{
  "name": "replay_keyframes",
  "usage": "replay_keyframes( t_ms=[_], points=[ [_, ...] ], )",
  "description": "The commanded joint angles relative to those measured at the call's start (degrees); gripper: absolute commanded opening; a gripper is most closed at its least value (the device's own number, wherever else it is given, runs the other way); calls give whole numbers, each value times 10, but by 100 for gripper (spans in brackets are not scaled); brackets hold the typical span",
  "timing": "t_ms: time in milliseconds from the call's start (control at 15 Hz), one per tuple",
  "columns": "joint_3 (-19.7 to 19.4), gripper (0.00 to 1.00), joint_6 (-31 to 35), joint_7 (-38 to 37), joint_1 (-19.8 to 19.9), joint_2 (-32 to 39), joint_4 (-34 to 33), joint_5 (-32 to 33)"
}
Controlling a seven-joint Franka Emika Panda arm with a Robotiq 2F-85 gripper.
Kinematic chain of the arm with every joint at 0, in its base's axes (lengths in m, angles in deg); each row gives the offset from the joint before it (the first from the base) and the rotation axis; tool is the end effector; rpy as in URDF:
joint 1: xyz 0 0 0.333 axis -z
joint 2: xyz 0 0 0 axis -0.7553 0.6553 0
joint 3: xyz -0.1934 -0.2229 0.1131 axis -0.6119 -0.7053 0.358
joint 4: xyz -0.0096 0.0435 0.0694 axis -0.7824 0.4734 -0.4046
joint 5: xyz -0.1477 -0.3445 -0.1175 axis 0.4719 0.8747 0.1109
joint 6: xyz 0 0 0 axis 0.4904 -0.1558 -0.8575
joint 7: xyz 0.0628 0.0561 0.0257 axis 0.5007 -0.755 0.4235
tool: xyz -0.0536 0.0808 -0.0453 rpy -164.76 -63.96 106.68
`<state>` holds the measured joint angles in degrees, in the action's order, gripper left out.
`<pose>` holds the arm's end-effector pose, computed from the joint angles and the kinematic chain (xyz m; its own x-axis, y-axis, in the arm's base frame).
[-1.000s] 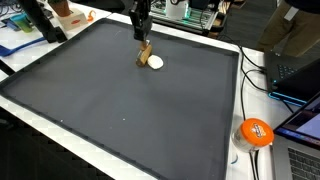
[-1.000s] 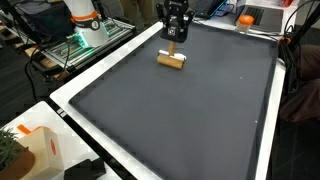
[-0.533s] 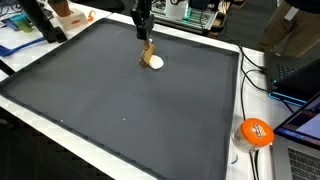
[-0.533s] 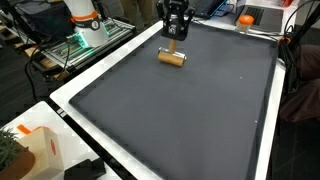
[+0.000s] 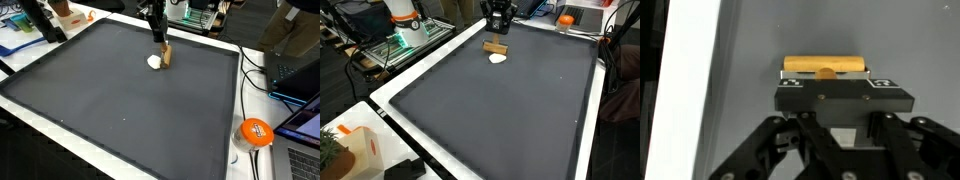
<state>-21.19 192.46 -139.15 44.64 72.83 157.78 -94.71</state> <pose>0.5128 0.0877 0.3335 0.2766 -0.9446 -0.1767 -0.9515 -0.2950 0.0875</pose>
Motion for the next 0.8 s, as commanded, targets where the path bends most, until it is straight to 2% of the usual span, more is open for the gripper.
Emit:
replay_keyframes(
  t_ms=[0, 400, 600, 733],
  points=[
    [-3, 22, 12, -22, -6, 18, 5, 5],
    [-35, 22, 32, -106, 12, -3, 15, 73],
    [-32, 22, 34, -162, 8, -1, 15, 130],
    [-32, 22, 24, -207, 10, -3, 12, 192]
  ],
)
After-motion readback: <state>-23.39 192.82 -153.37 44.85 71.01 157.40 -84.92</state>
